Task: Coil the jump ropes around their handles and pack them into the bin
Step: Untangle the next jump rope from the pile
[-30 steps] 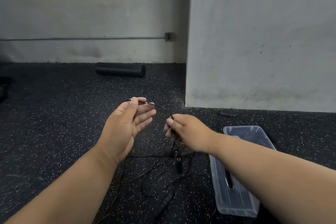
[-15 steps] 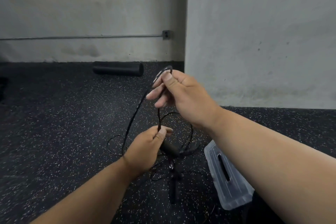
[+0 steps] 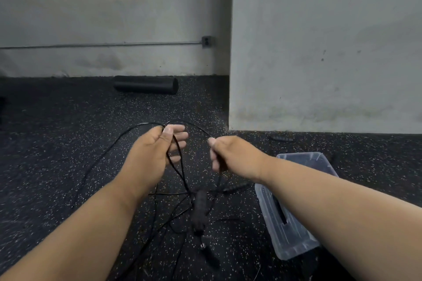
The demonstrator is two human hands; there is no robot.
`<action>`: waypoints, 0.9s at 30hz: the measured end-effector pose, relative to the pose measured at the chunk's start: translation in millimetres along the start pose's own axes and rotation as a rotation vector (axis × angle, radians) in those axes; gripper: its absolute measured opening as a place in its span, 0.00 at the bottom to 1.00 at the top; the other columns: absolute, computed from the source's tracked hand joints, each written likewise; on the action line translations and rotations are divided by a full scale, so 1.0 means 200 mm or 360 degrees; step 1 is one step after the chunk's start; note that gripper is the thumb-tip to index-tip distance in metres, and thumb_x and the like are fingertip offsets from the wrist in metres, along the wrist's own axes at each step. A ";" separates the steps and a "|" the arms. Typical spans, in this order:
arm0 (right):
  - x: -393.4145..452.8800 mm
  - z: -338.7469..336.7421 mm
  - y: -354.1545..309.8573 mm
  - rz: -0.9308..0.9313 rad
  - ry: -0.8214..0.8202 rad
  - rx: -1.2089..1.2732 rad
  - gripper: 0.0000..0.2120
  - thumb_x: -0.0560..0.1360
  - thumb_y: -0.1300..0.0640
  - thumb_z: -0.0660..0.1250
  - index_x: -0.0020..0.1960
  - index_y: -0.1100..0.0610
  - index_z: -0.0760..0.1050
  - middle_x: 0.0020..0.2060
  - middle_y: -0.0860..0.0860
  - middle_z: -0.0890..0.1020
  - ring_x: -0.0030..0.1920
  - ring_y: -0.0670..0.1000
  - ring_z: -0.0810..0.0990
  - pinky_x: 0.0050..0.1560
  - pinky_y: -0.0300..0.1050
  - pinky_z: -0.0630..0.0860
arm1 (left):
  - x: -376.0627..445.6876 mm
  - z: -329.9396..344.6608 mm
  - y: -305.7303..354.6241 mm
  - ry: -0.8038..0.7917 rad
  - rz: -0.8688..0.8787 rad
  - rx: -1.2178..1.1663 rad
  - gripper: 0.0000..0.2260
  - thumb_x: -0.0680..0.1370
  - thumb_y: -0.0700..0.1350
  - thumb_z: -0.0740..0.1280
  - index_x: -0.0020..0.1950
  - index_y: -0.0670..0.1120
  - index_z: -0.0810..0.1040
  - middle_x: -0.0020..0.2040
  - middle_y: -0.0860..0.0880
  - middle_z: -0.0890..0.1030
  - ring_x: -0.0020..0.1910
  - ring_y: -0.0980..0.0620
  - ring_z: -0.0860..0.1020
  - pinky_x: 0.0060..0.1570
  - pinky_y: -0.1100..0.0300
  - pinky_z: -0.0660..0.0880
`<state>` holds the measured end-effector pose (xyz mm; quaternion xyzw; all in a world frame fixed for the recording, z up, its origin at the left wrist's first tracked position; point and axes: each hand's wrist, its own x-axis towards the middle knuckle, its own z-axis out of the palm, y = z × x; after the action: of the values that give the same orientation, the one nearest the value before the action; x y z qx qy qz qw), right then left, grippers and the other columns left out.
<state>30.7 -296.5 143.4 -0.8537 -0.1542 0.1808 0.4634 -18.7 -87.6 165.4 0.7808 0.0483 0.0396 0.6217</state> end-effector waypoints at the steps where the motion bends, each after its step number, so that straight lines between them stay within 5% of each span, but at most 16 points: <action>1: 0.01 -0.02 0.01 0.0047 0.0064 0.0059 0.22 0.87 0.45 0.54 0.44 0.56 0.76 0.35 0.52 0.84 0.36 0.50 0.80 0.50 0.49 0.78 | 0.00 -0.01 0.00 0.0017 -0.0011 0.0013 0.16 0.89 0.50 0.56 0.60 0.49 0.83 0.56 0.54 0.87 0.57 0.55 0.85 0.56 0.49 0.83; 6: 0.02 -0.05 0.05 0.0189 0.0313 0.0096 0.21 0.87 0.45 0.55 0.40 0.54 0.68 0.32 0.50 0.70 0.33 0.51 0.71 0.44 0.51 0.78 | -0.01 -0.05 0.01 0.0063 0.0018 0.0031 0.14 0.88 0.47 0.57 0.53 0.45 0.81 0.44 0.50 0.87 0.44 0.48 0.84 0.46 0.53 0.81; 13: -0.06 -0.02 -0.06 -0.0355 0.0010 -0.0101 0.20 0.88 0.47 0.55 0.42 0.55 0.74 0.25 0.40 0.69 0.27 0.42 0.64 0.30 0.39 0.64 | -0.04 0.01 -0.05 -0.0166 -0.0016 0.0308 0.09 0.86 0.48 0.64 0.61 0.57 0.82 0.57 0.58 0.85 0.57 0.59 0.82 0.60 0.55 0.78; 16: -0.07 -0.01 -0.12 -0.0535 0.0057 0.0016 0.20 0.88 0.47 0.56 0.42 0.56 0.74 0.29 0.42 0.69 0.30 0.45 0.65 0.32 0.42 0.65 | -0.07 0.07 -0.12 -0.0507 -0.0199 0.0355 0.13 0.83 0.52 0.69 0.67 0.62 0.76 0.61 0.60 0.82 0.60 0.62 0.80 0.60 0.59 0.74; 20: -0.06 -0.07 -0.18 -0.0660 0.0208 0.0304 0.21 0.88 0.46 0.55 0.44 0.58 0.74 0.29 0.44 0.66 0.30 0.48 0.63 0.30 0.44 0.62 | -0.10 0.12 -0.23 -0.0746 -0.0186 0.0704 0.08 0.86 0.54 0.64 0.59 0.58 0.82 0.42 0.55 0.85 0.35 0.59 0.76 0.39 0.63 0.73; 22: -0.05 -0.11 -0.21 -0.0700 0.0297 0.0425 0.20 0.88 0.47 0.55 0.44 0.56 0.74 0.28 0.44 0.65 0.30 0.47 0.61 0.30 0.44 0.61 | -0.09 0.12 -0.26 -0.0704 -0.0151 0.0808 0.10 0.86 0.54 0.62 0.54 0.57 0.83 0.37 0.51 0.82 0.31 0.56 0.70 0.34 0.58 0.68; 25: -0.05 -0.16 -0.25 -0.0763 0.0411 0.0590 0.18 0.88 0.47 0.55 0.44 0.54 0.74 0.27 0.45 0.64 0.29 0.48 0.60 0.31 0.48 0.60 | -0.05 0.10 -0.28 -0.0679 -0.0158 0.0799 0.09 0.86 0.54 0.61 0.54 0.57 0.82 0.43 0.44 0.82 0.35 0.54 0.70 0.38 0.57 0.68; 27: -0.06 -0.17 -0.28 -0.0793 0.0408 0.0689 0.18 0.88 0.48 0.55 0.44 0.53 0.74 0.27 0.47 0.64 0.28 0.49 0.59 0.30 0.50 0.60 | -0.05 0.12 -0.27 -0.0693 -0.0213 0.0685 0.06 0.86 0.53 0.63 0.61 0.60 0.79 0.51 0.50 0.83 0.41 0.55 0.70 0.46 0.55 0.74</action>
<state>30.9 -297.5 209.1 -0.6875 -0.2566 -0.0178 0.6791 -27.3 -100.3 108.3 0.8798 -0.0274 -0.1805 0.4390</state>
